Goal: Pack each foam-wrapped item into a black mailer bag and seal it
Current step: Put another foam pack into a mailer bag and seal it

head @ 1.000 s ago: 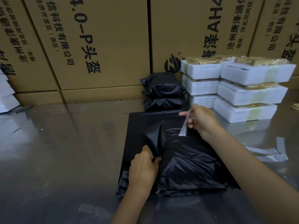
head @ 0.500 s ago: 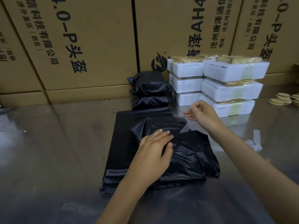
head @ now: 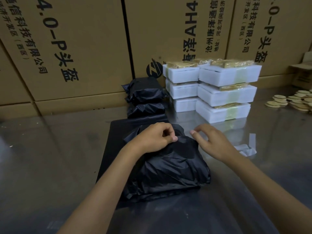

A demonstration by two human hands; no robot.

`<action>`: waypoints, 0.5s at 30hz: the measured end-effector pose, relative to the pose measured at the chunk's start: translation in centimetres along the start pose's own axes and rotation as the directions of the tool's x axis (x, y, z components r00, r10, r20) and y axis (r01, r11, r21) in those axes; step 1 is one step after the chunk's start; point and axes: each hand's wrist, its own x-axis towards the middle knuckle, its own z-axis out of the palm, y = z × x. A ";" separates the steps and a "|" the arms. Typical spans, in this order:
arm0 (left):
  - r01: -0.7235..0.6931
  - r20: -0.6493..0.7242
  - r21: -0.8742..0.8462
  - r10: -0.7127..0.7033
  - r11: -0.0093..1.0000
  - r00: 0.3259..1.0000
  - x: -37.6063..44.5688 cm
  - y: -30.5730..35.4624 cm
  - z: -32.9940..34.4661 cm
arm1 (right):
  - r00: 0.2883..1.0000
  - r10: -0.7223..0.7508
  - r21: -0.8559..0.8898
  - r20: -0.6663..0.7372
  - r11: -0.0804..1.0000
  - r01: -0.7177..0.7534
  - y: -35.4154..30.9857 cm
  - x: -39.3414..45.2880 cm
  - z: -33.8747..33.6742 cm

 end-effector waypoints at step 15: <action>-0.050 -0.112 0.224 0.077 0.973 0.991 0.1 -0.9 2.5 | 0.979 0.197 -0.267 0.060 0.948 -0.174 7.5 -3.3 0.6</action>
